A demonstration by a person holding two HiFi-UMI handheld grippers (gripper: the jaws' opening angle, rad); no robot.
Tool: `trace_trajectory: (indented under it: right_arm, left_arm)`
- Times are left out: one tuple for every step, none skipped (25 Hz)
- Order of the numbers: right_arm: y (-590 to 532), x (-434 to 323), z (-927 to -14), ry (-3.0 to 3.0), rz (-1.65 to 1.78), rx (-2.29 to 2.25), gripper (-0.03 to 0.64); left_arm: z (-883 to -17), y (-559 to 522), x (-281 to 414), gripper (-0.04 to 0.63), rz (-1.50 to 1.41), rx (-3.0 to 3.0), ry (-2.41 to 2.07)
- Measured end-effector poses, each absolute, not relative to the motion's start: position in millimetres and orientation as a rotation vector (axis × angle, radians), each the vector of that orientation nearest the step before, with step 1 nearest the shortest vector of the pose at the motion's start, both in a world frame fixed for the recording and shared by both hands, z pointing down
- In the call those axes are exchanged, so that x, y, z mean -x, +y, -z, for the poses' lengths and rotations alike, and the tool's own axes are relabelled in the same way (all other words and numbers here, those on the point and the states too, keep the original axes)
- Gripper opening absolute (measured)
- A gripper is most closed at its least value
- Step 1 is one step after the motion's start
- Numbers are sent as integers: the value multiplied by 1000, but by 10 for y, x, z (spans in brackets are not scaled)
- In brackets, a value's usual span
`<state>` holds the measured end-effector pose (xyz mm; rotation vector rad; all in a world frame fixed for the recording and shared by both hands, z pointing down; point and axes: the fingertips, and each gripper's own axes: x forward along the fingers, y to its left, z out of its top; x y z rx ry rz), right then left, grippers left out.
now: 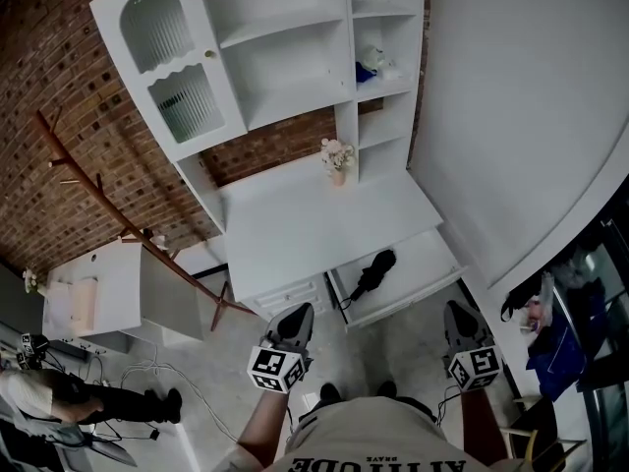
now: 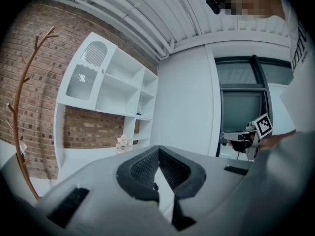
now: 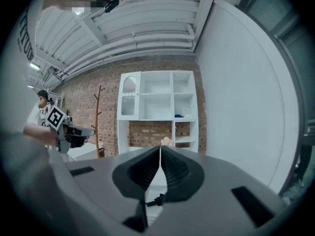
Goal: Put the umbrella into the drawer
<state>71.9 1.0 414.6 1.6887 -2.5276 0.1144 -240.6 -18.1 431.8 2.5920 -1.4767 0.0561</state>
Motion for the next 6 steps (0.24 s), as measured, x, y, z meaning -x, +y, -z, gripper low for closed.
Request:
trace_trajectory:
  right_arm:
    - [7, -719, -4138, -2529, -114, -1687, 31]
    - [4, -720, -4132, -2530, -113, -1686, 31]
    - [-1, -721, -4129, -2531, -113, -1684, 31]
    - [-4, -723, -4127, -2532, -114, -1683, 31]
    - [-8, -725, -4125, -2532, -115, -1682, 31]
    - [-12, -728, -4123, -2533, -116, -1680, 31]
  left_arm:
    - [-4318, -183, 2402, 25, -56, -2592, -1476]
    - [-4316, -187, 2400, 25, -55, -2592, -1476]
    - [-4312, -192, 2398, 26, -53, -2592, -1477]
    - [-4309, -197, 2395, 26, -52, -2591, -1478]
    - [-4307, -202, 2391, 26, -51, -2591, -1479]
    - [-4305, -207, 2387, 26, -50, -2591, -1480]
